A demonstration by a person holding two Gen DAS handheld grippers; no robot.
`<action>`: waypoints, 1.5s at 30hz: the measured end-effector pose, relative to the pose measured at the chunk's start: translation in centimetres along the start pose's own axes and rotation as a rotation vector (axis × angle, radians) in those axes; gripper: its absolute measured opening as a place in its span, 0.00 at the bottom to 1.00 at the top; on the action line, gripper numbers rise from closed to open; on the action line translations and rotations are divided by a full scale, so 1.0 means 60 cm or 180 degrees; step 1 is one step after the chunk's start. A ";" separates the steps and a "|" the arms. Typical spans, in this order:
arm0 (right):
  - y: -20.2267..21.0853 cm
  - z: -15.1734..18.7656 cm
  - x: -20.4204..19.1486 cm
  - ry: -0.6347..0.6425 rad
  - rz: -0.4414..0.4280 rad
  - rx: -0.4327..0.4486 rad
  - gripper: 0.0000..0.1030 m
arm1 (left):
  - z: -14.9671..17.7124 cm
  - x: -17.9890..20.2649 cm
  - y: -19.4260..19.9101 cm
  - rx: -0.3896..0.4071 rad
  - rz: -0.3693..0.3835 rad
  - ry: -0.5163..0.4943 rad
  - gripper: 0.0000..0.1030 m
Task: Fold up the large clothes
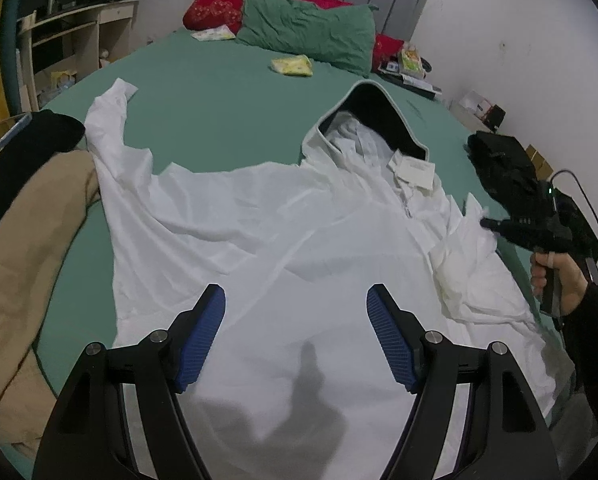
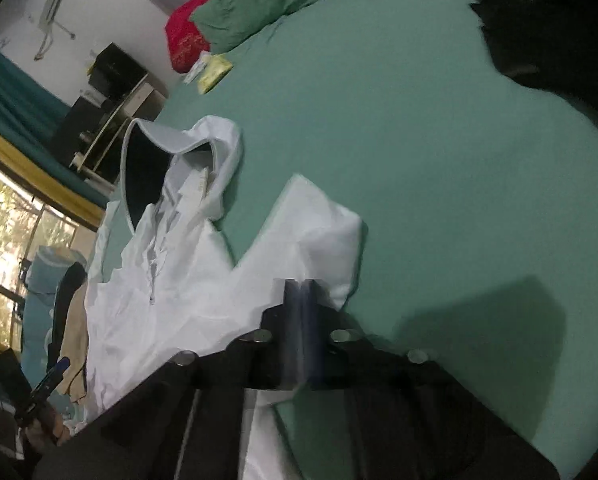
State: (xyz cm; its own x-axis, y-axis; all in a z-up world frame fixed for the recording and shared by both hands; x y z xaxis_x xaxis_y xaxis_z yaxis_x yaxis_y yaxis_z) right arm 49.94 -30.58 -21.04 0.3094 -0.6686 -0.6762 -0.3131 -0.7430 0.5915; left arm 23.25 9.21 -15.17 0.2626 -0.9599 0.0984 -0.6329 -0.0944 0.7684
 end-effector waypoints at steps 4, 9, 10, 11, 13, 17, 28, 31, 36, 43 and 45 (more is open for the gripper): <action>0.039 -0.008 -0.160 0.0673 0.0067 0.0379 0.02 | -0.006 0.004 0.027 0.0081 0.0044 -0.0007 0.74; 0.080 0.005 -0.430 0.1747 -0.0170 0.0568 0.02 | -0.024 -0.018 0.085 0.0305 0.0097 0.0051 0.74; 0.082 0.016 -0.460 0.1891 -0.0180 0.0553 0.02 | -0.025 -0.027 0.098 0.0353 0.0091 0.0059 0.74; 0.076 0.031 -0.509 0.2106 -0.0212 0.0518 0.02 | -0.026 -0.036 0.111 0.0390 0.0081 0.0072 0.74; 0.056 0.071 -0.601 0.2478 -0.0293 0.0433 0.02 | -0.022 -0.060 0.136 0.0463 0.0057 0.0117 0.74; -0.020 0.163 -0.685 0.2939 -0.0619 0.0050 0.02 | -0.005 -0.116 0.166 0.0490 -0.0121 0.0243 0.74; -0.073 0.259 -0.554 0.2704 -0.0683 -0.0913 0.51 | 0.040 -0.158 0.116 0.0090 -0.0091 0.0341 0.74; -0.050 0.193 -0.441 0.2626 0.0109 -0.0789 0.51 | 0.028 -0.125 0.084 0.0049 -0.0046 0.0253 0.74; -0.058 0.094 -0.279 0.2416 0.0834 -0.0811 0.51 | 0.017 -0.079 0.014 -0.0181 -0.0217 0.0010 0.74; -0.120 0.029 -0.150 0.1701 0.0783 -0.1058 0.43 | 0.046 -0.067 -0.061 -0.0590 -0.0411 -0.0221 0.34; -0.125 0.036 -0.148 0.1772 0.0830 -0.1017 0.08 | 0.055 -0.064 -0.068 -0.0657 -0.0401 -0.0263 0.08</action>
State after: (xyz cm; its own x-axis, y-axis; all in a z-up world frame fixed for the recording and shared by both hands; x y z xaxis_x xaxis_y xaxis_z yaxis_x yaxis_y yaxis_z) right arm 47.60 -18.99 -20.44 0.7015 -0.6783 -0.2187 -0.1866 -0.4710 0.8622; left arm 22.41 12.43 -20.75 0.2641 -0.9631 -0.0519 -0.4346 -0.1669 0.8850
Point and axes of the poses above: each gripper's, at about its wrist camera, not at the fingertips, and y roughly against the way its jaws point, x to its right, z to its underside, the point moved 3 cm from there along -y, roughly the way its jaws point, and after that the axes turned 11 degrees about -z, right-handed, at the moved point
